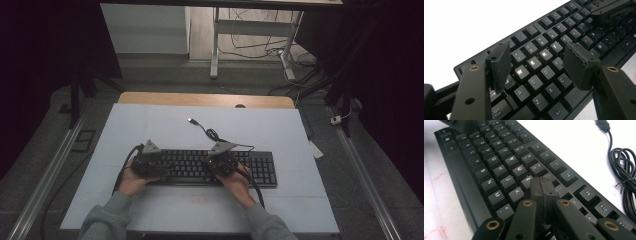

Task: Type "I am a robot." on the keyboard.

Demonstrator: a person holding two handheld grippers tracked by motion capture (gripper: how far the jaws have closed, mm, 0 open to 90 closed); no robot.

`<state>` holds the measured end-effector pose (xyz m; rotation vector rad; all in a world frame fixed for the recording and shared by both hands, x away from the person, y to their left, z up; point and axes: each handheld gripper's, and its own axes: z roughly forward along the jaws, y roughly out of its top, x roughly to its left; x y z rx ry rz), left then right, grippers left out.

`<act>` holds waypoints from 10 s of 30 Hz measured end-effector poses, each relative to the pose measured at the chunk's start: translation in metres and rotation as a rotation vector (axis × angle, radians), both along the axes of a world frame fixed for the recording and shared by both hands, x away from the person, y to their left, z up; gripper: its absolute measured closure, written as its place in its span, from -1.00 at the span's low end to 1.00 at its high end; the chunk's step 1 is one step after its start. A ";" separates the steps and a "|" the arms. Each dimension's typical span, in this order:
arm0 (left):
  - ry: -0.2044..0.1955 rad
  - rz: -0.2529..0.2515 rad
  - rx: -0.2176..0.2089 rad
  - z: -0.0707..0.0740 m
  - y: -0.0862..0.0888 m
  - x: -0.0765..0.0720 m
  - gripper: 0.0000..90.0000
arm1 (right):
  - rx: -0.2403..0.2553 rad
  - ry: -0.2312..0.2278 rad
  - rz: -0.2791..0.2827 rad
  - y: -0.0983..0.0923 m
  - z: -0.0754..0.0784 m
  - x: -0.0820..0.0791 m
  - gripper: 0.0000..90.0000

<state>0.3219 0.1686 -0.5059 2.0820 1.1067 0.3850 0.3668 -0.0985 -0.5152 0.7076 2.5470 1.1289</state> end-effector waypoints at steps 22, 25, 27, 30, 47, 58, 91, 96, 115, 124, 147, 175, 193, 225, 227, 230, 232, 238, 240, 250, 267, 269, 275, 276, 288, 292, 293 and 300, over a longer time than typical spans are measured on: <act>0.005 -0.002 0.011 -0.001 0.000 0.000 -0.14 | -0.006 -0.032 -0.010 0.004 0.007 -0.001 0.99; 0.005 -0.003 0.010 -0.001 0.000 0.000 -0.14 | 0.028 -0.021 -0.006 0.001 0.009 -0.002 0.99; 0.006 -0.004 0.010 0.000 0.001 0.000 -0.14 | 0.032 -0.021 -0.001 -0.002 0.011 -0.004 0.99; 0.007 -0.001 0.007 -0.001 0.001 0.000 -0.14 | 0.047 -0.019 0.002 -0.007 0.012 -0.006 0.99; 0.014 -0.007 0.009 -0.002 0.000 0.001 -0.14 | 0.091 -0.006 -0.086 -0.059 0.014 -0.014 0.31; 0.012 -0.004 0.007 -0.001 0.001 0.000 -0.14 | 0.077 -0.019 -0.072 -0.071 0.012 -0.022 0.19; 0.005 -0.070 0.030 -0.001 -0.020 -0.005 -0.14 | 0.069 -0.029 -0.065 -0.069 0.010 -0.022 0.18; 0.009 -0.084 0.042 -0.003 -0.025 -0.006 -0.15 | 0.069 -0.029 -0.065 -0.069 0.009 -0.022 0.18; 0.006 -0.115 0.060 -0.006 -0.037 -0.008 -0.15 | 0.060 -0.030 -0.064 -0.068 0.009 -0.022 0.17; -0.007 -0.137 0.055 -0.006 -0.042 -0.009 0.03 | 0.059 -0.030 -0.065 -0.068 0.008 -0.021 0.16; 0.030 -0.205 0.047 -0.012 -0.051 -0.009 0.98 | 0.056 -0.035 -0.067 -0.068 0.008 -0.021 0.14; -0.004 -0.163 0.022 -0.005 -0.042 -0.009 0.98 | 0.055 -0.040 -0.068 -0.068 0.008 -0.021 0.14; -0.010 -0.139 0.035 -0.003 -0.034 -0.007 0.95 | 0.059 -0.039 -0.065 -0.068 0.008 -0.021 0.14; 0.007 -0.109 0.000 -0.001 -0.022 -0.007 0.34 | 0.086 -0.043 -0.050 -0.060 0.012 -0.020 0.13; 0.010 -0.104 -0.005 -0.001 -0.022 -0.007 0.25 | 0.091 -0.045 -0.048 -0.056 0.013 -0.019 0.15; 0.013 -0.100 -0.008 -0.001 -0.022 -0.007 0.17 | 0.092 -0.043 -0.037 -0.049 0.014 -0.016 0.20; 0.013 -0.096 -0.008 -0.001 -0.022 -0.007 0.13 | 0.105 -0.037 -0.027 -0.044 0.014 -0.014 0.28; 0.018 -0.085 -0.013 -0.001 -0.021 -0.007 0.05 | 0.102 -0.017 0.027 -0.029 0.016 -0.007 0.88; 0.020 -0.082 -0.014 -0.001 -0.020 -0.007 0.04 | 0.088 -0.011 0.035 -0.024 0.016 -0.005 0.99; 0.028 -0.078 -0.012 -0.002 -0.020 -0.006 -0.02 | 0.011 0.015 0.028 -0.002 0.010 0.006 1.00; 0.026 -0.075 -0.005 -0.002 -0.020 -0.006 -0.06 | -0.037 0.045 0.022 0.006 0.001 0.013 1.00; 0.024 -0.074 -0.007 -0.002 -0.020 -0.007 -0.06 | -0.034 0.045 0.021 0.006 0.001 0.012 1.00; 0.022 -0.068 -0.013 -0.002 -0.019 -0.006 -0.06 | -0.008 0.027 0.023 0.003 0.007 0.010 1.00; 0.023 -0.069 -0.014 -0.002 -0.019 -0.006 -0.06 | -0.003 0.028 0.021 0.002 0.008 0.010 1.00; 0.026 -0.069 -0.008 -0.003 -0.019 -0.005 -0.08 | 0.043 0.014 0.006 -0.023 0.016 -0.001 0.99; 0.029 -0.069 -0.005 -0.003 -0.019 -0.005 -0.09 | 0.066 0.016 -0.019 -0.038 0.018 -0.004 0.82; 0.029 -0.069 -0.004 -0.003 -0.019 -0.005 -0.09 | 0.073 0.018 -0.027 -0.042 0.018 -0.005 0.77; 0.031 -0.064 -0.004 -0.004 -0.017 -0.004 -0.10 | 0.094 0.001 -0.062 -0.064 0.018 -0.014 0.41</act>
